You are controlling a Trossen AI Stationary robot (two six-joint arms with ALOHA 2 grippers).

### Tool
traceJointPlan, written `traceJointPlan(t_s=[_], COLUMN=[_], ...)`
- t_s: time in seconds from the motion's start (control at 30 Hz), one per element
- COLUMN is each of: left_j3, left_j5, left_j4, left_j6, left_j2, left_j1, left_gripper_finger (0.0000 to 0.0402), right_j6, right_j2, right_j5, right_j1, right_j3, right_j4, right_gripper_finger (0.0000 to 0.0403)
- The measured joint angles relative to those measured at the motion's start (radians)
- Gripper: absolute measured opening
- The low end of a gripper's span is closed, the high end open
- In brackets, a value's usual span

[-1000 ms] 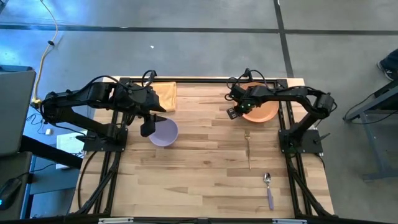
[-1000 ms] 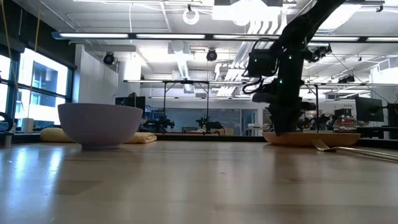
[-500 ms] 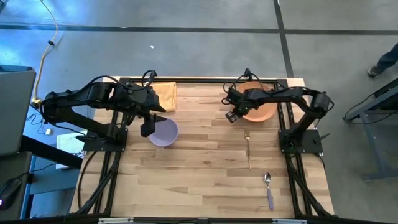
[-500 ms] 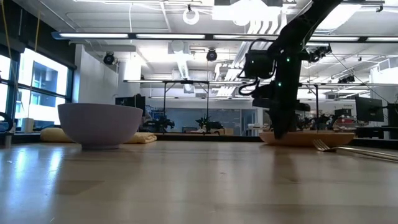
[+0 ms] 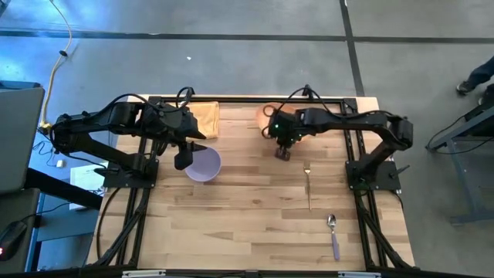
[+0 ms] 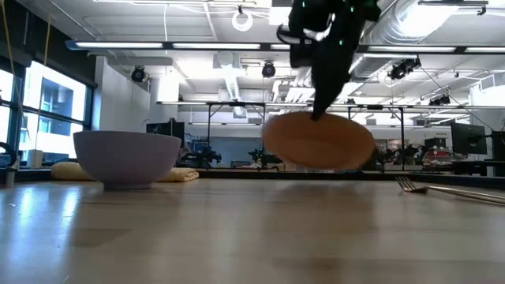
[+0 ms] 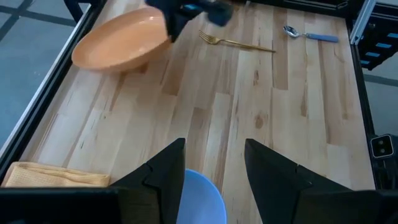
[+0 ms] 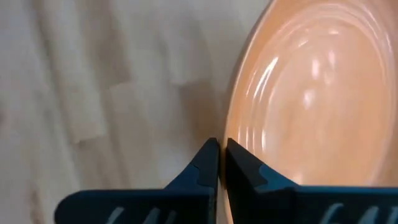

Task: Set table place
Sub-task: Move the orange plate between the purple bowl and gold fork on the table

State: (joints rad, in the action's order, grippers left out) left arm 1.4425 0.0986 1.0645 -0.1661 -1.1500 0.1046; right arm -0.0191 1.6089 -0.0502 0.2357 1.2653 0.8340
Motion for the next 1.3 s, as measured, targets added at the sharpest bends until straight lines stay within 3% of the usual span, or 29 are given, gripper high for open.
traceJointPlan(t_s=[0.1, 0.33, 0.43, 0.93, 1.3], left_j3=[0.0, 0.0, 0.0, 0.0, 0.0], left_j5=[0.0, 0.0, 0.0, -0.001, -0.001], left_j4=[0.0, 0.0, 0.0, 0.0, 0.0], left_j6=[0.0, 0.0, 0.0, 0.0, 0.0], left_j2=[0.0, 0.0, 0.0, 0.0, 0.0], left_j1=[0.0, 0.0, 0.0, 0.0, 0.0], left_gripper_finger=[0.0154, 0.0154, 0.0154, 0.0154, 0.0154], right_j6=[-0.124, -0.442, -0.528, -0.619, -0.604], right_j2=[0.0, 0.008, 0.032, 0.268, 0.289], right_j5=[0.008, 0.175, 0.196, 0.178, 0.174], right_j1=[-0.062, -0.183, -0.227, -0.323, -0.342], right_j3=[0.044, 0.059, 0.059, 0.058, 0.058], right_j4=[0.011, 0.013, 0.022, -0.036, -0.079], right_gripper_finger=[0.0, 0.0, 0.0, 0.0, 0.0])
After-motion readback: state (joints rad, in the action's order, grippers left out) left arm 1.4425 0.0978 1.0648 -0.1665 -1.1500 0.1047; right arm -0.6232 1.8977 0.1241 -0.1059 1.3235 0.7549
